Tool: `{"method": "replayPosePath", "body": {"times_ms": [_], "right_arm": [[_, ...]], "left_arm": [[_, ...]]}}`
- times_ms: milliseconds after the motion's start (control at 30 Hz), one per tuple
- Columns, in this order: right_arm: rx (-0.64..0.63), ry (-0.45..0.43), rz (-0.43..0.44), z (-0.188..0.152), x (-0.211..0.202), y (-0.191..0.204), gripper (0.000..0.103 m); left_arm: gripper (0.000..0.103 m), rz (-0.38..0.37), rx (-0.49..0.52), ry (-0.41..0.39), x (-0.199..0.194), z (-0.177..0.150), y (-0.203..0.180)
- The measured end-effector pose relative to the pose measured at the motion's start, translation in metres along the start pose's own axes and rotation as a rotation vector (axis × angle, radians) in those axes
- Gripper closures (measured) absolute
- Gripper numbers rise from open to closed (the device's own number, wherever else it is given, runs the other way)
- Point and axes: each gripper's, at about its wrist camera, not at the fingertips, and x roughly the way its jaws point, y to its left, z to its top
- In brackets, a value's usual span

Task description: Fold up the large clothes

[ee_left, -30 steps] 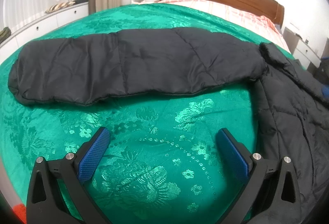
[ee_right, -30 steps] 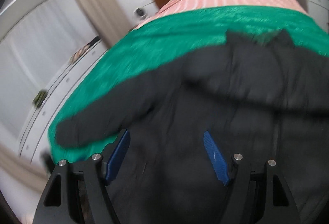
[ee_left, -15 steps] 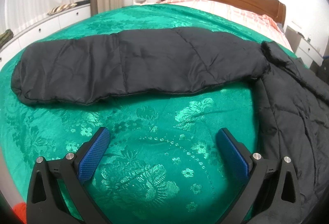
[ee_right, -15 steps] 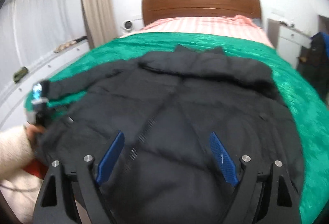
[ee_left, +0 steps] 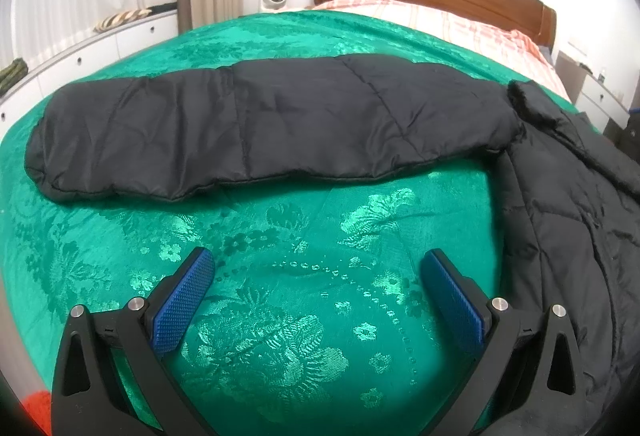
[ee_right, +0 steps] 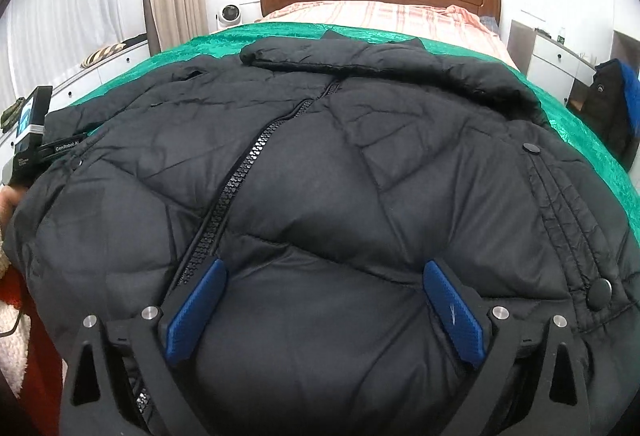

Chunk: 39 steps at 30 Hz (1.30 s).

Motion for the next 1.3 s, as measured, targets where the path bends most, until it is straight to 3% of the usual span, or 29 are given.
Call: {"method": "replayPosePath", "body": {"times_ms": [633, 767, 900, 967, 1067, 1167, 1300], "right_arm": [[-0.013, 0.047, -0.041, -0.001, 0.000, 0.006, 0.002], [-0.012, 0.044, -0.041, -0.001, 0.000, 0.006, 0.002], [-0.011, 0.051, -0.039, -0.001, 0.001, 0.005, 0.001], [-0.011, 0.049, -0.040, -0.001, 0.001, 0.006, 0.001], [-0.012, 0.045, -0.043, -0.002, 0.001, 0.006, 0.001], [-0.011, 0.046, -0.043, -0.002, 0.001, 0.005, 0.001], [-0.012, 0.045, -0.043, -0.002, 0.001, 0.005, 0.001]], "left_arm": [[0.000, 0.000, 0.001, 0.000, 0.000, 0.000, 0.000], [0.000, -0.005, 0.023, 0.055, 0.000, 0.003, -0.001], [0.000, -0.061, -0.031, 0.110, -0.012, 0.005, 0.009], [0.000, -0.120, -0.130, 0.111, -0.023, 0.007, 0.023], [0.000, -0.188, -0.361, 0.092, -0.028, 0.011, 0.059], [0.000, -0.205, -0.600, 0.050, -0.015, 0.013, 0.103], [0.000, -0.177, -0.733, -0.013, 0.011, 0.033, 0.142]]}}
